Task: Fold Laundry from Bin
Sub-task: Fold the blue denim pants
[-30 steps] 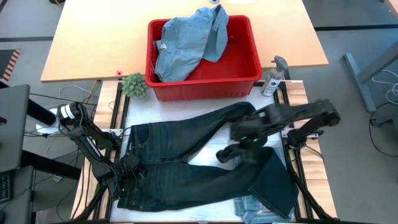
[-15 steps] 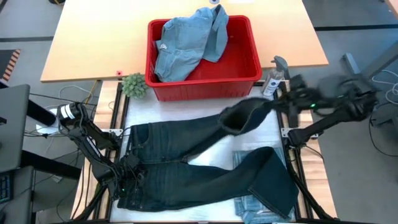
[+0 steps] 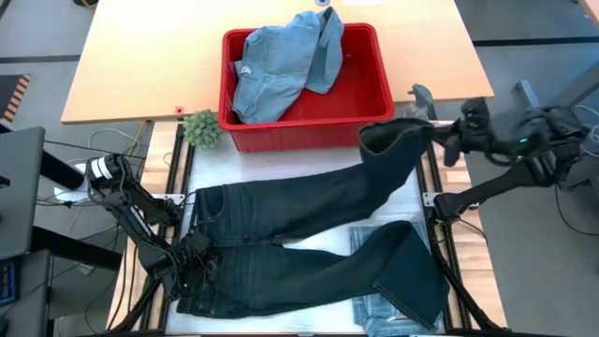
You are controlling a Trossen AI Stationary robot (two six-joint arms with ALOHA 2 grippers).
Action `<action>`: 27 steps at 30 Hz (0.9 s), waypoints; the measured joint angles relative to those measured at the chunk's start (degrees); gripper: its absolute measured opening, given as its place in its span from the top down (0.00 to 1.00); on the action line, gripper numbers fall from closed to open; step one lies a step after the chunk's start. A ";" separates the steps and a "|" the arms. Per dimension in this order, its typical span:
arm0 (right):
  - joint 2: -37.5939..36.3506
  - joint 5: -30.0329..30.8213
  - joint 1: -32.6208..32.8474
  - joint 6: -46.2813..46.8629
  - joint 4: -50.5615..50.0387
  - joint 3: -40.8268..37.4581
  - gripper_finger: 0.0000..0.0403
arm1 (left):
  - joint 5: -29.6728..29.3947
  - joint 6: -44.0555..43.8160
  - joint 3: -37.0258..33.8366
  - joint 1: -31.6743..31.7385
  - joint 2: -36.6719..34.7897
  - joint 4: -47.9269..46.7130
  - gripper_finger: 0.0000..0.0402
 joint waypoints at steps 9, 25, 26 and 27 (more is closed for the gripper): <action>5.42 1.30 -8.19 3.58 -7.74 -2.95 0.93 | -0.14 0.01 0.00 0.00 0.00 -0.02 0.75; 10.63 -2.37 -23.64 -5.03 -7.96 -13.77 0.69 | -0.26 0.03 0.00 0.00 0.00 0.33 0.74; 10.62 -2.33 -24.73 -5.06 -7.97 -14.44 0.66 | -0.26 0.07 0.00 0.00 0.00 0.33 0.74; 10.51 -2.31 -25.97 -5.09 -8.00 -15.09 0.62 | -0.26 0.24 0.00 0.00 0.00 0.35 0.74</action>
